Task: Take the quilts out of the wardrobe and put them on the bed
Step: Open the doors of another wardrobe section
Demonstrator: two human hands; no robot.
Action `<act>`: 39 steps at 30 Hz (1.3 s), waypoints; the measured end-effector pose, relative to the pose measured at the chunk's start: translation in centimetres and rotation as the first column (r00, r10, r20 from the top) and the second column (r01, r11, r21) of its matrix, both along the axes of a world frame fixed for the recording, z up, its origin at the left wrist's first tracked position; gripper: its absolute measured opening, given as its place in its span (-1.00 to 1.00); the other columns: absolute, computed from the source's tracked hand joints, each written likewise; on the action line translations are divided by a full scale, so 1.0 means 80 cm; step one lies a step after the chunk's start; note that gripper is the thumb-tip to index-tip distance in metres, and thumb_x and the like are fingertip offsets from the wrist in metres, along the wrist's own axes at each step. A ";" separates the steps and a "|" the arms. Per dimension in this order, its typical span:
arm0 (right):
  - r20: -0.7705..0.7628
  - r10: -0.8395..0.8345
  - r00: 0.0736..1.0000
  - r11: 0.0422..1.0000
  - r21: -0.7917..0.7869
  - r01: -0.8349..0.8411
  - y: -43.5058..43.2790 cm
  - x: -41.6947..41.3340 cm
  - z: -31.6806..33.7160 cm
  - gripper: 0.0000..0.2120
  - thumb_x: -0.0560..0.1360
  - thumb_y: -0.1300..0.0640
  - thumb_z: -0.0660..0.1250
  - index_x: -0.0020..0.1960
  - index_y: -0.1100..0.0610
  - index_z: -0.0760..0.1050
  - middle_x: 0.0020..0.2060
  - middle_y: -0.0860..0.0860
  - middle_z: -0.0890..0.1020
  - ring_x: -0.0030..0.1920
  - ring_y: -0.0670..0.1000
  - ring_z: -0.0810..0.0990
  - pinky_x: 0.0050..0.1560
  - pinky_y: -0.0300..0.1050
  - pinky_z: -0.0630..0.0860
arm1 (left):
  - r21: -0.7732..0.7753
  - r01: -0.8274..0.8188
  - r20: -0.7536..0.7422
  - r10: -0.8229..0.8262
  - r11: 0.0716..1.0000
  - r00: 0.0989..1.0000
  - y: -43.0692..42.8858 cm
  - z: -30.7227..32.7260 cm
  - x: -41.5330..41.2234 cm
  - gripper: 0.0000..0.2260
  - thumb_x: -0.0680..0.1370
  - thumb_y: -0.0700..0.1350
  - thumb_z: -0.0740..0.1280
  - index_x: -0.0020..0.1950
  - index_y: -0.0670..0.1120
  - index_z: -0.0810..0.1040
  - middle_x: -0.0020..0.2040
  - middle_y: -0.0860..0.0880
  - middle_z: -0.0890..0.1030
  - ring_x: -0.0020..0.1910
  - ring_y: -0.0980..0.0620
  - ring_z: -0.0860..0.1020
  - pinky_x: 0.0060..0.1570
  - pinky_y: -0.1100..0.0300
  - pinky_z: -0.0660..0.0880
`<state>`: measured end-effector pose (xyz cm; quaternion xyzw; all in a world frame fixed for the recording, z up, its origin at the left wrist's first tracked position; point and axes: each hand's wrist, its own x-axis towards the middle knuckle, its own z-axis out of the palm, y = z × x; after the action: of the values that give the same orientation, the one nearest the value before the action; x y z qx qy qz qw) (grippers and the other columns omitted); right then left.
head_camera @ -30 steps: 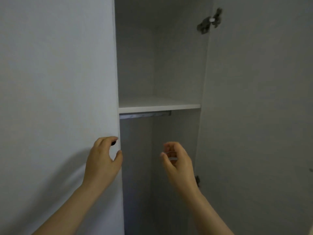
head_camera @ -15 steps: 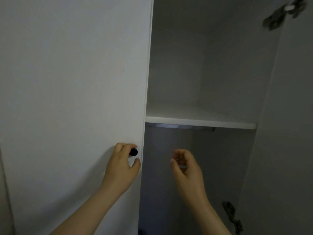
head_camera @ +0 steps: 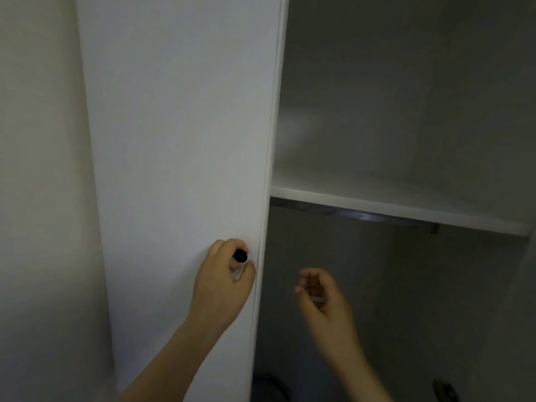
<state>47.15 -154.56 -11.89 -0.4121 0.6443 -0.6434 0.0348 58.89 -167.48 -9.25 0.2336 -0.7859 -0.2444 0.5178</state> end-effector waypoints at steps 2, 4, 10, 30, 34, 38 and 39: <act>-0.009 0.045 0.999 0.999 0.003 -0.045 -0.005 0.011 0.002 -0.80 0.49 0.22 0.33 -0.02 -0.08 0.49 -0.12 -0.07 0.61 -0.14 -0.23 0.56 -0.19 -0.48 0.44 | -0.014 -0.008 -0.016 0.008 1.000 1.000 0.005 -0.002 0.021 -0.83 0.46 -0.20 0.37 -0.07 0.05 0.48 -0.15 0.09 0.49 -0.22 0.08 0.52 -0.17 0.18 0.54; -0.037 0.076 0.996 0.997 -0.014 -0.077 -0.010 0.024 0.009 -0.83 0.50 0.19 0.33 -0.02 -0.08 0.50 -0.12 -0.06 0.61 -0.14 -0.20 0.57 -0.18 -0.45 0.45 | -0.019 -0.013 -0.022 0.013 1.000 1.000 0.012 -0.003 0.044 -0.77 0.46 -0.19 0.38 -0.12 0.14 0.45 -0.18 0.10 0.51 -0.23 0.08 0.53 -0.20 0.28 0.52; -0.059 0.241 0.969 0.967 -0.074 -0.245 -0.034 0.077 0.046 -0.89 0.53 0.05 0.29 0.02 -0.11 0.52 -0.09 -0.06 0.62 -0.03 -0.07 0.61 -0.01 -0.07 0.57 | 0.022 -0.030 -0.028 0.031 0.999 0.999 0.027 0.003 0.123 -0.87 0.45 -0.18 0.38 -0.17 0.06 0.53 -0.24 0.12 0.55 -0.17 0.08 0.52 -0.18 0.27 0.54; -0.213 0.696 0.686 0.663 -0.176 -0.727 -0.119 0.273 0.104 -0.80 0.34 -0.05 0.41 -0.05 -0.14 0.49 -0.22 -0.16 0.55 -0.17 -0.16 0.53 -0.20 -0.24 0.48 | 0.134 -0.132 -0.105 0.147 0.982 0.984 0.010 0.011 0.346 -0.84 0.39 -0.05 0.34 -0.04 0.00 0.59 -0.09 0.11 0.65 -0.10 0.17 0.62 -0.15 0.47 0.49; -0.219 0.719 0.660 0.643 -0.152 -0.751 -0.137 0.303 0.105 -0.78 0.33 -0.06 0.42 -0.06 -0.10 0.47 -0.23 -0.12 0.52 -0.19 -0.13 0.51 -0.17 -0.17 0.50 | 0.128 -0.281 -0.083 0.292 0.951 0.953 0.007 0.007 0.386 -0.88 0.43 -0.05 0.36 -0.05 0.03 0.57 -0.06 0.21 0.61 -0.08 0.23 0.59 -0.18 0.53 0.45; -0.258 0.708 0.657 0.647 -0.134 -0.750 -0.158 0.346 0.110 -0.73 0.33 -0.02 0.48 -0.07 0.00 0.45 -0.25 -0.07 0.50 -0.26 -0.12 0.49 -0.21 -0.22 0.50 | 0.126 -0.394 -0.074 0.405 0.910 0.911 0.002 0.005 0.424 -0.90 0.46 -0.11 0.39 -0.04 0.03 0.56 -0.11 0.14 0.63 -0.07 0.24 0.59 -0.15 0.51 0.47; -0.273 0.693 0.667 0.660 -0.133 -0.739 -0.162 0.356 0.112 -0.74 0.34 0.02 0.49 -0.08 0.03 0.45 -0.26 -0.04 0.50 -0.28 -0.11 0.49 -0.24 -0.26 0.49 | 0.119 -0.422 -0.066 0.431 0.899 0.900 -0.001 0.004 0.431 -0.88 0.46 -0.14 0.38 -0.03 0.03 0.56 -0.10 0.14 0.63 -0.07 0.25 0.58 -0.13 0.50 0.47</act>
<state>75.62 -167.51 -2.92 -0.6961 0.3488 -0.6030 0.1735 93.41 -167.56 -8.95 0.4148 -0.6778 -0.1749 0.5814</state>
